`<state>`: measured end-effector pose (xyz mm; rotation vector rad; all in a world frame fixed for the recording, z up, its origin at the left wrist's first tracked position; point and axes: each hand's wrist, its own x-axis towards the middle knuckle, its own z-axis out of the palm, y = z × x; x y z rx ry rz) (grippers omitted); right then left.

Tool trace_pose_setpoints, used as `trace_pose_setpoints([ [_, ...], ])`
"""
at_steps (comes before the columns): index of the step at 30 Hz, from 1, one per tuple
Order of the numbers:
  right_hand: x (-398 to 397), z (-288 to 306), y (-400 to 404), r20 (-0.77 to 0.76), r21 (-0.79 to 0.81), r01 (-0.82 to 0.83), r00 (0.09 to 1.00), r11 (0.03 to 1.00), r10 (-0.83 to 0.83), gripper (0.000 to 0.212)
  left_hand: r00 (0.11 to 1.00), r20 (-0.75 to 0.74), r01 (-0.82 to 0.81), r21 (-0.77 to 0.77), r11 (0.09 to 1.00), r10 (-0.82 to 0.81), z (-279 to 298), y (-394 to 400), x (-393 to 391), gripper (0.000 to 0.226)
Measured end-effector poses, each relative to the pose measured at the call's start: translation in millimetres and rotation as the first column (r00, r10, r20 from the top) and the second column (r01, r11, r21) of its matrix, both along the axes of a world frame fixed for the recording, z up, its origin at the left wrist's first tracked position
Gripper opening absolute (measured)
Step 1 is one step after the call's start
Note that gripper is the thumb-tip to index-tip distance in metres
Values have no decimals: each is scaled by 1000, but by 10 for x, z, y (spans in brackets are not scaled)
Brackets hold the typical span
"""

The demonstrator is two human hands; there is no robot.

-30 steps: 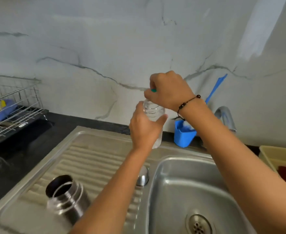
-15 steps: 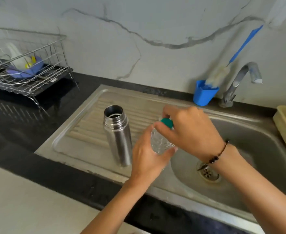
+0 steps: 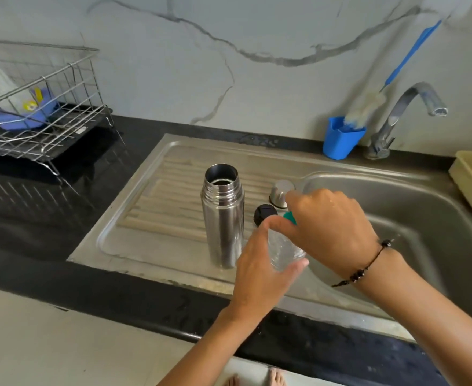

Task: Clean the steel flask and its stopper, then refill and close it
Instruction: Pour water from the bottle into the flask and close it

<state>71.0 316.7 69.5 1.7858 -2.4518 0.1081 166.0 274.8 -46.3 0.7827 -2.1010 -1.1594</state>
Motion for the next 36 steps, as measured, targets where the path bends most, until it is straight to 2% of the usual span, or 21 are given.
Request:
trace_pose_setpoints([
  [3,65,-21,2,-48,-23,43,998,999,-44,33,999,16,49,-29,998,-49,-20,-26,34,58],
  [6,34,-109,16,-145,-101,-145,981,984,130,27,994,43,102,-37,994,-101,-37,-100,47,66],
  [8,-35,-127,54,-162,-65,-301,944,951,288,14,993,63,105,-51,993,-102,-48,-135,59,71],
  [9,-51,-100,79,-152,-27,-328,935,944,320,7,993,67,103,-56,993,-99,-53,-141,66,74],
  [11,-38,-52,117,-131,54,-276,951,960,281,21,992,68,106,-49,993,-103,-64,-145,70,77],
  [13,-43,23,116,-150,43,-141,978,989,146,41,991,89,105,-38,994,-101,-77,-136,63,80],
  [14,-33,45,110,-129,54,-112,985,992,118,44,991,95,100,-45,994,-95,-86,-136,62,81],
  [18,-10,72,86,-51,82,-204,977,975,209,29,990,100,111,-83,990,-103,-88,-154,63,82],
  [21,-13,138,92,-9,154,-165,986,974,168,34,990,90,117,-86,989,-109,-101,-155,56,82],
  [24,-11,145,80,-49,93,-115,992,989,120,40,992,80,106,-78,991,-100,-134,-161,40,76],
  [28,-101,77,97,-23,-11,-318,948,948,318,15,994,49,106,-136,985,-100,-117,-158,53,75],
  [32,-225,128,197,90,-135,-389,911,911,402,18,995,40,100,-129,986,-96,-134,-162,49,71],
  [34,-328,110,268,166,-287,-286,925,914,341,21,994,48,98,-106,989,-94,-154,-165,58,75],
  [36,-455,-76,338,239,-362,-90,953,928,185,22,996,43,86,-94,992,-83,-174,-162,62,77],
])
